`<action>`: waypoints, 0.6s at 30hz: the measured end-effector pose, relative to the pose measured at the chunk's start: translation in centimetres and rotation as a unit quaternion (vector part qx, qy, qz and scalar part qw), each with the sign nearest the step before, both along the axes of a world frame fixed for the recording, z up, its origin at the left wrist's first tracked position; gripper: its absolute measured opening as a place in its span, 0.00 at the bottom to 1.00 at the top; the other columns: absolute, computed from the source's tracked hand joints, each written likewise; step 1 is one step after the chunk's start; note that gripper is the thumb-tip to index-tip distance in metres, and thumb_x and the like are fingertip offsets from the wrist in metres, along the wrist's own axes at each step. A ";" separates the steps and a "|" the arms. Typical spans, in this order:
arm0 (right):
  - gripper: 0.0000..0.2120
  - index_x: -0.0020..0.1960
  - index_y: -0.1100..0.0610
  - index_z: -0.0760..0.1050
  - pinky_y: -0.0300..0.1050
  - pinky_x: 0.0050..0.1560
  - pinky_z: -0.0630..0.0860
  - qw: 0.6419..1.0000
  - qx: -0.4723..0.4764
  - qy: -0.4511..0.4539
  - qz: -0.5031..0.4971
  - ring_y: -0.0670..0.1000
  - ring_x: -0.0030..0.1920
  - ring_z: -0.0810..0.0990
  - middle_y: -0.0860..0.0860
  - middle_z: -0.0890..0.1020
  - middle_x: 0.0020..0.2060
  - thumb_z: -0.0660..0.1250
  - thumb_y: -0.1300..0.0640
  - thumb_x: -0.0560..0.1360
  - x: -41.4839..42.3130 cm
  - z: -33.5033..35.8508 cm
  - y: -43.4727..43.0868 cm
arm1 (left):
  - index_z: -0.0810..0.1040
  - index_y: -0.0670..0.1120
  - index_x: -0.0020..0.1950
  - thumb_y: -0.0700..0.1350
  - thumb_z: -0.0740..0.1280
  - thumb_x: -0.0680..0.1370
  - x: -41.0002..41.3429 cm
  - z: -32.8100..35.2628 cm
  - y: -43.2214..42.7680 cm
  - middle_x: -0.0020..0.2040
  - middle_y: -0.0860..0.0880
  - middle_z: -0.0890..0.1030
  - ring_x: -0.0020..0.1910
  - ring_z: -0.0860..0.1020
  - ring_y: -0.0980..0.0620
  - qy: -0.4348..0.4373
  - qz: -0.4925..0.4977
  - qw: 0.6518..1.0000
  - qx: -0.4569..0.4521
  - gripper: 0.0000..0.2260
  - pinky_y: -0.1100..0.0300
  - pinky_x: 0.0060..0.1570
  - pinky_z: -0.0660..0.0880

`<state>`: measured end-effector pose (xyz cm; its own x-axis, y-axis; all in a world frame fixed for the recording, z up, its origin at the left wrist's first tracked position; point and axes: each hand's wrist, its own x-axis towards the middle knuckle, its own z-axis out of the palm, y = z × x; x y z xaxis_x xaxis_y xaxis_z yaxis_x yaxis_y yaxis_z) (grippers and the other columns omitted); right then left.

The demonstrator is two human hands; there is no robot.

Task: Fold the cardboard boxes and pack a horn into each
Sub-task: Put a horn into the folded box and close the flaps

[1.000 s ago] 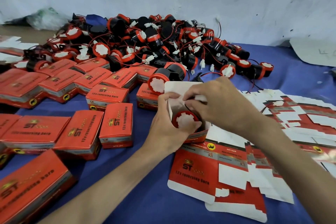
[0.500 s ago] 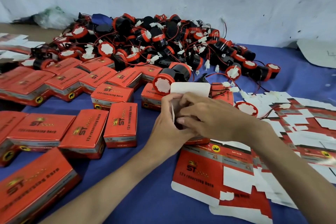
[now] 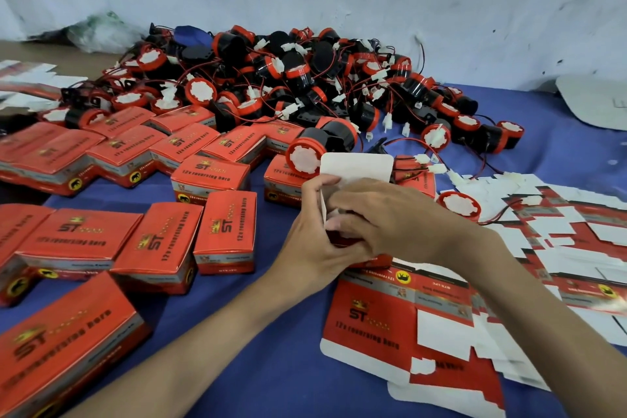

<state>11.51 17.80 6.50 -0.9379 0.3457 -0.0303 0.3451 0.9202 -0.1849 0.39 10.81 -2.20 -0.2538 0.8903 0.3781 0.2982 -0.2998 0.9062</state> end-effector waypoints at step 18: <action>0.10 0.52 0.43 0.81 0.47 0.58 0.69 0.994 0.072 0.077 0.006 0.47 0.60 0.71 0.46 0.76 0.54 0.62 0.49 0.77 -0.5 -1.3 -0.6 | 0.69 0.52 0.62 0.52 0.48 0.80 0.2 1.1 -0.7 0.57 0.55 0.78 0.56 0.77 0.62 -0.170 -0.030 0.985 -0.005 0.16 0.66 0.50 0.76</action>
<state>11.05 17.20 5.15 -0.9318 0.3243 0.1630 0.3111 0.9449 -0.1016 0.56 10.09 -1.13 -0.3115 0.9105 0.2720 -0.0404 -0.2987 0.9535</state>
